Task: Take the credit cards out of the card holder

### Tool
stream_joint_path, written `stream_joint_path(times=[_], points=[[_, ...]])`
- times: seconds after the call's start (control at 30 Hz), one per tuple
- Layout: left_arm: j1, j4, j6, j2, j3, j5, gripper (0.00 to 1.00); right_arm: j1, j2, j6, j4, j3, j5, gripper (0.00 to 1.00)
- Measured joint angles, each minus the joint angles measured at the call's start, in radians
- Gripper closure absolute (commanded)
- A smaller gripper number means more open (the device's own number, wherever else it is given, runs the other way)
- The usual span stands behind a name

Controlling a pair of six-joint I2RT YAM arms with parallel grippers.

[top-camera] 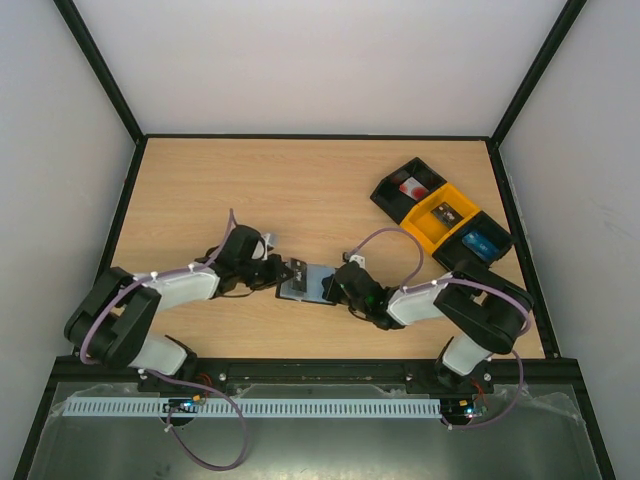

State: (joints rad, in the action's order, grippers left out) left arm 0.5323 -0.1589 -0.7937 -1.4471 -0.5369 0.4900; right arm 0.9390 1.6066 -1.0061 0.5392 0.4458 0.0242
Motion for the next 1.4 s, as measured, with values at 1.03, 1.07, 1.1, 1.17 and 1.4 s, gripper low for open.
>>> stream_joint_path(times=[1.03, 1.07, 1.1, 1.17, 1.4], points=[[-0.039, -0.043, -0.210, 0.452, 0.074, 0.038, 0.98, -0.002, -0.183, -0.371, 0.621, -0.162, 0.269, 0.31], [-0.039, -0.064, -0.227, 0.458, 0.085, 0.048, 0.98, -0.002, -0.170, -0.387, 0.638, -0.156, 0.271, 0.33], [-0.038, -0.076, -0.238, 0.463, 0.090, 0.056, 0.98, -0.002, -0.161, -0.394, 0.647, -0.150, 0.273, 0.35], [-0.039, -0.105, -0.257, 0.471, 0.102, 0.068, 0.98, -0.002, -0.142, -0.412, 0.666, -0.136, 0.278, 0.43], [-0.038, -0.184, -0.315, 0.485, 0.134, 0.100, 0.98, -0.001, -0.122, -0.435, 0.706, -0.115, 0.293, 0.86]])
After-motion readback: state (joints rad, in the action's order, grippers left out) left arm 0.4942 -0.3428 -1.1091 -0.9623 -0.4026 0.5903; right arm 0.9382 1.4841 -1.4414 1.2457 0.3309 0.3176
